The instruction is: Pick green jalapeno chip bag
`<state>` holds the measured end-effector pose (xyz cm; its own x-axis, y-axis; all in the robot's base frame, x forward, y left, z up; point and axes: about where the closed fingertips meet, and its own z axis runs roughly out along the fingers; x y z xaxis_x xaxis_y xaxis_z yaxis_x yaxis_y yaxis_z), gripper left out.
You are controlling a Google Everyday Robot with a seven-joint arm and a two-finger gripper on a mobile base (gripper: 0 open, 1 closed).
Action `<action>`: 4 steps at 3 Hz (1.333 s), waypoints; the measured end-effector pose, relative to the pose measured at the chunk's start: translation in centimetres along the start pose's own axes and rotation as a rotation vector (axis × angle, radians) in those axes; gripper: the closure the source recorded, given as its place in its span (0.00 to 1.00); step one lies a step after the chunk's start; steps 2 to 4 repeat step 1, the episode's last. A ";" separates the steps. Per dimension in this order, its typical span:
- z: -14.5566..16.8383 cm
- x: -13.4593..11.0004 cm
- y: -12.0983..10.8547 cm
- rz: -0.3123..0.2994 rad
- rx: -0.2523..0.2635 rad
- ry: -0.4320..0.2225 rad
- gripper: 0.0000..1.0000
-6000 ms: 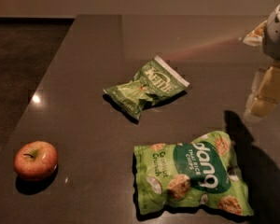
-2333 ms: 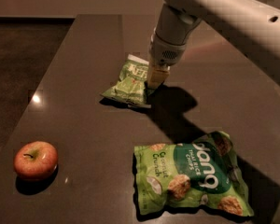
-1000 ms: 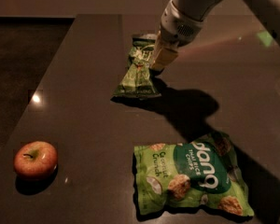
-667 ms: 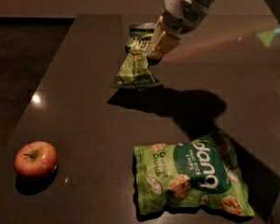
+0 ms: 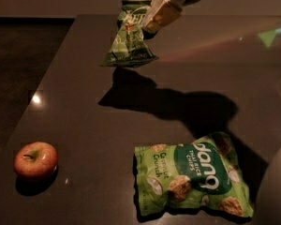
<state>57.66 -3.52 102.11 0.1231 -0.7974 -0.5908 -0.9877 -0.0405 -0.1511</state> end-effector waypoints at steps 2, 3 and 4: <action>0.3 -0.4 -0.6 -0.001 0.019 -0.011 1.00; 0.3 -0.4 -0.6 -0.001 0.019 -0.011 1.00; 0.3 -0.4 -0.6 -0.001 0.019 -0.011 1.00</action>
Offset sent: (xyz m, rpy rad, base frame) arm 0.0000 0.0000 0.0000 0.0000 0.0000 0.0000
